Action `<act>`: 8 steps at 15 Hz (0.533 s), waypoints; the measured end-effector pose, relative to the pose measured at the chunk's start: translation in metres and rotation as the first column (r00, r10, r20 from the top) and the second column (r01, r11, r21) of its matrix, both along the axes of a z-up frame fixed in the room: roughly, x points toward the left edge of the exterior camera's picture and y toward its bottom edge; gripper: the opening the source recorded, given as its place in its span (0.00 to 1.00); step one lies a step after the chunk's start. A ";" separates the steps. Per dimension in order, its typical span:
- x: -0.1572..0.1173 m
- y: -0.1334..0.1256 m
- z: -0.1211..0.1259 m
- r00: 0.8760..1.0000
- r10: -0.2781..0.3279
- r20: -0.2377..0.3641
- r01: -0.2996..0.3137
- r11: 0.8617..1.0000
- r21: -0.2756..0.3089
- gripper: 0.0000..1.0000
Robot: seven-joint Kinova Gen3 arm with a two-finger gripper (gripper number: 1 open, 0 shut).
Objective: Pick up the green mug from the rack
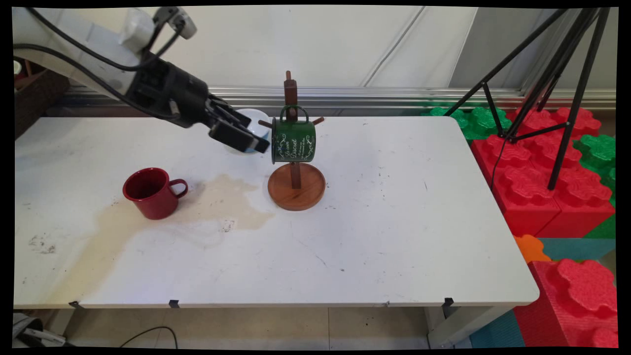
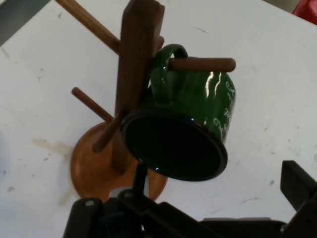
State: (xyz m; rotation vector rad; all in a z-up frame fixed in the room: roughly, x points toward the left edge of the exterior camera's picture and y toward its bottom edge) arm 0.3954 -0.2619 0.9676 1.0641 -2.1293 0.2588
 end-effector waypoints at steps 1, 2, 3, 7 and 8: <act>-0.003 -0.002 -0.003 1.000 0.006 -0.009 -0.006 1.000 0.004 1.00; -0.006 -0.003 -0.005 1.000 0.009 -0.015 -0.009 1.000 0.006 1.00; -0.009 -0.005 -0.008 1.000 0.014 -0.022 -0.013 1.000 0.009 1.00; -0.022 -0.012 -0.021 0.998 0.025 -0.053 -0.024 1.000 0.017 1.00; -0.024 -0.014 -0.024 0.998 0.027 -0.059 -0.026 1.000 0.017 1.00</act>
